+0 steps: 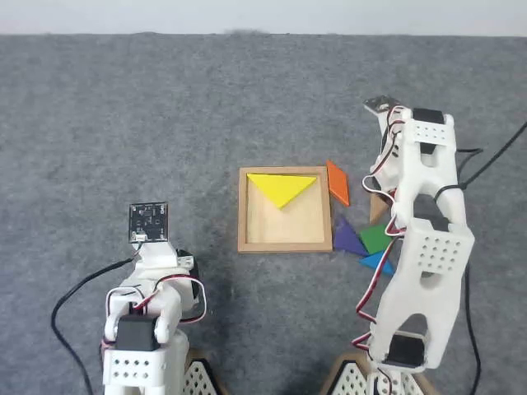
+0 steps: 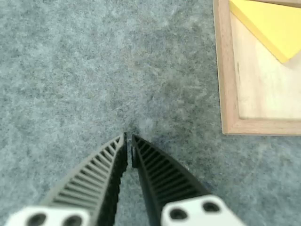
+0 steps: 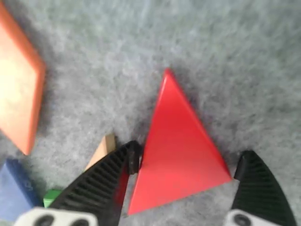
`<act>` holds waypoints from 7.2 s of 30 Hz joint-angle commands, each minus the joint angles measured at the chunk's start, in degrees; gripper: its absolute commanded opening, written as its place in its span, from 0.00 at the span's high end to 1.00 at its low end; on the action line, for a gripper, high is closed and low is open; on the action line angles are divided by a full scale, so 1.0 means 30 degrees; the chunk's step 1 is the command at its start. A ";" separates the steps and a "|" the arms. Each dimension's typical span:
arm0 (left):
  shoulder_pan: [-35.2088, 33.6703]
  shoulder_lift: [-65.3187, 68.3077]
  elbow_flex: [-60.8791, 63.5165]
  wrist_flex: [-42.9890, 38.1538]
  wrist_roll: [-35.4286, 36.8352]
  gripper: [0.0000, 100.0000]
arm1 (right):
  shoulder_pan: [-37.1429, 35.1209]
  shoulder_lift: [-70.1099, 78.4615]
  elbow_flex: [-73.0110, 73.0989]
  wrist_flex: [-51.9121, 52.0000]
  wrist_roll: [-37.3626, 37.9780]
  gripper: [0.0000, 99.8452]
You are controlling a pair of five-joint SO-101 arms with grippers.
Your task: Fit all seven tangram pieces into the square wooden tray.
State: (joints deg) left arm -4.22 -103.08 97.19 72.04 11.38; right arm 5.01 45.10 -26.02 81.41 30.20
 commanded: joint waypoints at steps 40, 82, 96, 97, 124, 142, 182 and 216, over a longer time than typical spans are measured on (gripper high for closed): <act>-0.0117 -0.0381 -0.0249 0.0088 -0.0293 0.99 | 0.0982 -0.8513 0.1260 0.2564 -0.0645 0.76; -0.0117 -0.0381 -0.0249 0.0088 -0.0293 0.99 | 0.0220 -0.4029 0.4249 -0.4176 0.2110 0.70; -0.0117 -0.0381 -0.0249 0.0088 -0.0293 0.99 | -0.0161 -0.4469 0.4190 -0.1744 -0.4952 0.70; -0.0117 -0.0381 -0.0249 0.0088 -0.0293 0.99 | -0.0249 -0.4352 0.4220 -0.1714 -0.5392 0.70; -0.0117 -0.0381 -0.0249 0.0088 -0.0293 0.99 | -0.0835 -0.3414 0.4103 -0.1773 -0.6711 1.00; -0.0117 -0.0381 -0.0249 0.0088 -0.0293 0.99 | -0.4293 -1.3143 0.4278 0.3267 -0.8059 0.99; -0.0117 -0.0381 -0.0249 0.0088 -0.0293 0.99 | -1.4901 -1.0681 1.0842 -1.0066 -1.9516 0.99; -0.0117 -0.0381 -0.0249 0.0088 -0.0293 0.99 | -1.5751 -1.0681 1.2571 -1.0183 -1.7817 0.86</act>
State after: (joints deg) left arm -4.22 -103.08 97.19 72.04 11.38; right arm -41.49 14.24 12.13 50.11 -24.04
